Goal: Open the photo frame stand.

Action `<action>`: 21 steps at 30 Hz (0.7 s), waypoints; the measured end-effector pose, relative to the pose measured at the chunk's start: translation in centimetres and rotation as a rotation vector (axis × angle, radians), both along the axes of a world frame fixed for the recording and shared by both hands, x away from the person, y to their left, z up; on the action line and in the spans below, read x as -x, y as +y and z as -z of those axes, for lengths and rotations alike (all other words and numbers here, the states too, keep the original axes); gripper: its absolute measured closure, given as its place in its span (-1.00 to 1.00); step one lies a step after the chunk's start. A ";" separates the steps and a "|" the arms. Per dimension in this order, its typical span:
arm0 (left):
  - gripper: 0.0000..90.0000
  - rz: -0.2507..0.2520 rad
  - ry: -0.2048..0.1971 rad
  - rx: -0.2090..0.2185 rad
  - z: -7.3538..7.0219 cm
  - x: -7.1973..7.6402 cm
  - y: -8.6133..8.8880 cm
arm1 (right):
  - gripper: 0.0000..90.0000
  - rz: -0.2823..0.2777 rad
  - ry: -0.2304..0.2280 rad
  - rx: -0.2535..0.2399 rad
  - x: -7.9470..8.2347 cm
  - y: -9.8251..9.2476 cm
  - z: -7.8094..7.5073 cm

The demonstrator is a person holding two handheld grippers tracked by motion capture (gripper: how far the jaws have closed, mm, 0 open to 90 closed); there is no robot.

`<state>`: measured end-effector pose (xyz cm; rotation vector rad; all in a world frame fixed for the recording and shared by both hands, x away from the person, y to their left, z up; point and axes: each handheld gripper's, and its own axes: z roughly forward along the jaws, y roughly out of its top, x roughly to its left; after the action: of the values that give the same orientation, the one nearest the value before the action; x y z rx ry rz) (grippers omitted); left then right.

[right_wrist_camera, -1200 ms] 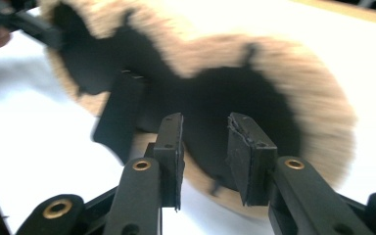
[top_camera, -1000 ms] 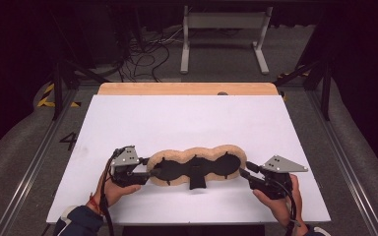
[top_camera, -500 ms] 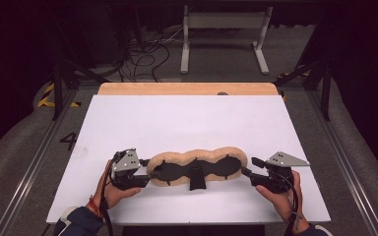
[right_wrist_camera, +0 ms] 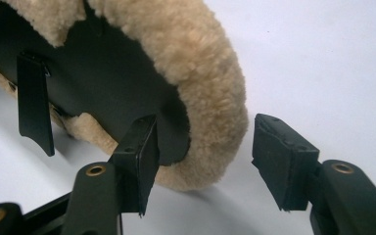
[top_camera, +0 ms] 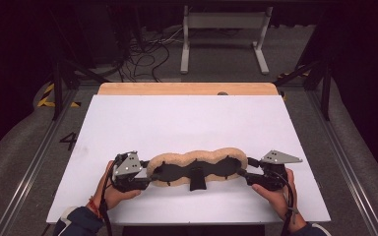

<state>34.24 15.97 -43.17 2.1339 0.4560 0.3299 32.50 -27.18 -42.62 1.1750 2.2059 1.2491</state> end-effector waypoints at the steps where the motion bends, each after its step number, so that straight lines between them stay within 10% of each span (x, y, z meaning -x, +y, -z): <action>1: 0.19 -0.003 0.001 -0.003 0.0 0.0 0.0 | -0.03 -0.004 0.001 0.001 0.0 0.0 0.0; 21: 0.19 -0.015 -0.058 -0.049 -0.3 0.7 -0.6 | 0.10 -0.007 -0.040 0.007 1.3 0.0 -1.0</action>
<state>33.57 15.34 -42.87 2.1630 0.4350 0.4148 31.24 -27.21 -41.58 1.1314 2.1859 1.2560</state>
